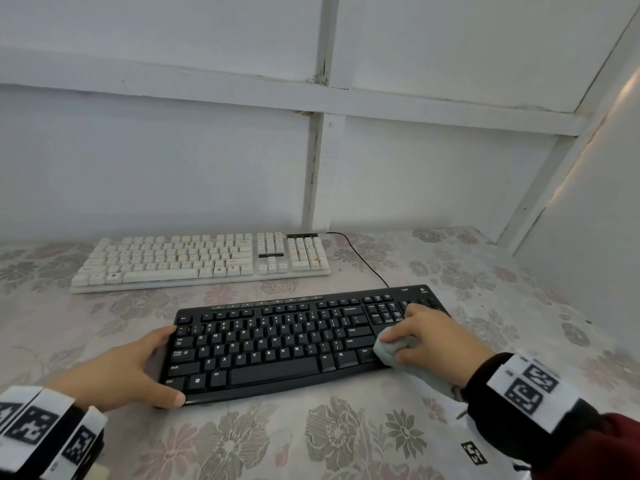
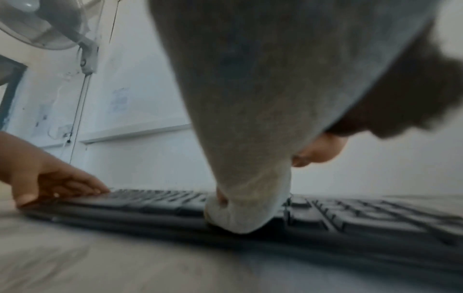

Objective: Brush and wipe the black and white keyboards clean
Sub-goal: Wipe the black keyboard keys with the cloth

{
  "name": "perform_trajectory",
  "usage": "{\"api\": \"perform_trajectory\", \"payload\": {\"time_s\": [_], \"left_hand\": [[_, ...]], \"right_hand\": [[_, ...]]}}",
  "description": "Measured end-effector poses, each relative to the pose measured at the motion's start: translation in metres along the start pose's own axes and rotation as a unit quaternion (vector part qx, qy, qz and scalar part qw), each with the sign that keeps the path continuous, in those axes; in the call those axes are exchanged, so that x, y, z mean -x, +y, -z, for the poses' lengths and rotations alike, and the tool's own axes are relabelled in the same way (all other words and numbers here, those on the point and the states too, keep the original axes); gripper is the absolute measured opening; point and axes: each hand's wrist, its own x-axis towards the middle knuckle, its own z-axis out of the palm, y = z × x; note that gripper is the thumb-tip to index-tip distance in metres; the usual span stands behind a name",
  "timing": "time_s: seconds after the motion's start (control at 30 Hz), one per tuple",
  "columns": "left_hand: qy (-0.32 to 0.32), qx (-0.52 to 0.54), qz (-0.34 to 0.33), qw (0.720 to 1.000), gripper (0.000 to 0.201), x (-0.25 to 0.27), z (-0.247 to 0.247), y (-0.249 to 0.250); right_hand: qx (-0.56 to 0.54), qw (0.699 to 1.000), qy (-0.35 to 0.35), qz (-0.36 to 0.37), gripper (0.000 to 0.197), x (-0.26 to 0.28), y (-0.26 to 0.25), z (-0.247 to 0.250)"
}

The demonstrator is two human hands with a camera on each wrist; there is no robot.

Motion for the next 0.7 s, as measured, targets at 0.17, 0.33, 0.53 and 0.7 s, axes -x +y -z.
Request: {"api": "perform_trajectory", "payload": {"time_s": [0.17, 0.33, 0.53, 0.7], "left_hand": [[0.015, 0.016, -0.008, 1.000, 0.154, -0.007, 0.000, -0.011], [0.019, 0.018, -0.010, 1.000, 0.150, -0.010, 0.001, -0.016], [0.017, 0.009, -0.014, 1.000, 0.151, -0.011, 0.001, -0.016], [0.015, 0.015, -0.014, 1.000, 0.152, -0.010, 0.000, -0.013]], "right_hand": [[-0.007, 0.999, 0.008, -0.049, 0.027, -0.001, 0.012, -0.009], [0.016, 0.994, 0.039, -0.104, 0.013, 0.012, 0.035, 0.003], [0.049, 0.979, 0.055, -0.193, 0.019, 0.019, 0.076, 0.015], [0.039, 0.981, 0.068, -0.175, 0.017, 0.022, 0.075, 0.030]]}}
